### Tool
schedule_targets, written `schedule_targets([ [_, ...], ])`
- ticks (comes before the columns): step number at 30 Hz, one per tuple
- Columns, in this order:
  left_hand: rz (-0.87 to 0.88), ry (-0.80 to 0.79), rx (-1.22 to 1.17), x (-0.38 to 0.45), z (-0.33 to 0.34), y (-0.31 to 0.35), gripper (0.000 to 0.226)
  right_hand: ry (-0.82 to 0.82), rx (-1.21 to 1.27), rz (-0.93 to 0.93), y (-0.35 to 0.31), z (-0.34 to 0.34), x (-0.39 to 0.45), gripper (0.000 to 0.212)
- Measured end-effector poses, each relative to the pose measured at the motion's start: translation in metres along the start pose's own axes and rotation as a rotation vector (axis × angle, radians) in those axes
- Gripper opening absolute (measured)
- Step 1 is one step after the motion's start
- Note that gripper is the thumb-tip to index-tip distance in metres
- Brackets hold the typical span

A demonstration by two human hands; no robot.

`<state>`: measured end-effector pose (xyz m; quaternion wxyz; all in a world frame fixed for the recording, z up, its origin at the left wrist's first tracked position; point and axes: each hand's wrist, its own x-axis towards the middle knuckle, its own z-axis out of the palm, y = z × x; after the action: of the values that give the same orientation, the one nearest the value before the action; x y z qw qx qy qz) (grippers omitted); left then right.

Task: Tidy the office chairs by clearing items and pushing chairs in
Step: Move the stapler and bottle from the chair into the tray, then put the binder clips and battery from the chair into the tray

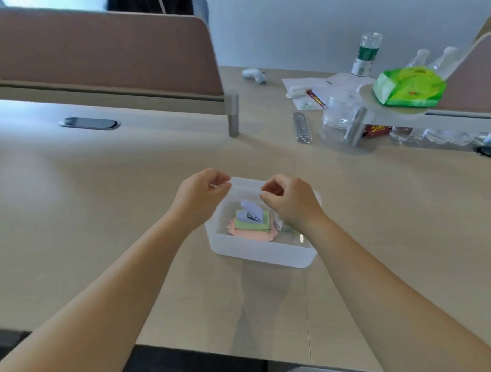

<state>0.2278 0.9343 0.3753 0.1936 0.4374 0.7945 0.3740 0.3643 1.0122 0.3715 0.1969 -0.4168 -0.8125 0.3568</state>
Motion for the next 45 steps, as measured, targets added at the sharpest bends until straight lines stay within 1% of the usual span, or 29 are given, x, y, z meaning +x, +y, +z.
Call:
schedule_targets([
  [4, -0.115, 0.16, -0.044, -0.053, -0.032, -0.012, 0.022, -0.133, 0.03, -0.13, -0.029, 0.008, -0.023, 0.019],
  [6, -0.154, 0.222, -0.015, -0.09, -0.048, -0.017, 0.021, -0.186, 0.041, -0.211, -0.043, 0.016, -0.039, 0.019],
  [12, -0.323, 0.415, 0.045, -0.222, -0.09, -0.032, 0.028, -0.397, 0.062, -0.443, -0.091, 0.052, -0.112, 0.019],
  [18, -0.507, 0.608, 0.024, -0.35, -0.127, -0.047, 0.025, -0.603, 0.104, -0.607, -0.14, 0.102, -0.192, 0.02],
  [24, -0.676, 0.799, -0.026, -0.468, -0.149, -0.068, 0.005, -0.797, 0.117, -0.764, -0.187, 0.152, -0.28, 0.019],
  [28, -0.76, 0.897, -0.034, -0.541, -0.163, -0.084, 0.007, -0.907, 0.109, -0.805, -0.216, 0.187, -0.341, 0.019],
  [31, -0.83, 0.948, -0.041, -0.597, -0.179, -0.104, 0.016, -0.963, 0.099, -0.82, -0.239, 0.213, -0.391, 0.02],
  [34, -0.874, 0.968, -0.051, -0.653, -0.199, -0.13, 0.022, -0.967, 0.114, -0.815, -0.263, 0.243, -0.441, 0.019],
  [38, -0.894, 0.978, -0.062, -0.726, -0.234, -0.164, 0.021, -0.963, 0.117, -0.758, -0.293, 0.289, -0.51, 0.016],
  [41, -0.942, 1.005, -0.061, -0.779, -0.254, -0.184, 0.021, -0.985, 0.109, -0.722, -0.31, 0.323, -0.558, 0.017],
  [45, -0.998, 1.034, -0.086, -0.831, -0.277, -0.212, 0.021, -1.025, 0.077, -0.711, -0.327, 0.359, -0.605, 0.019],
])
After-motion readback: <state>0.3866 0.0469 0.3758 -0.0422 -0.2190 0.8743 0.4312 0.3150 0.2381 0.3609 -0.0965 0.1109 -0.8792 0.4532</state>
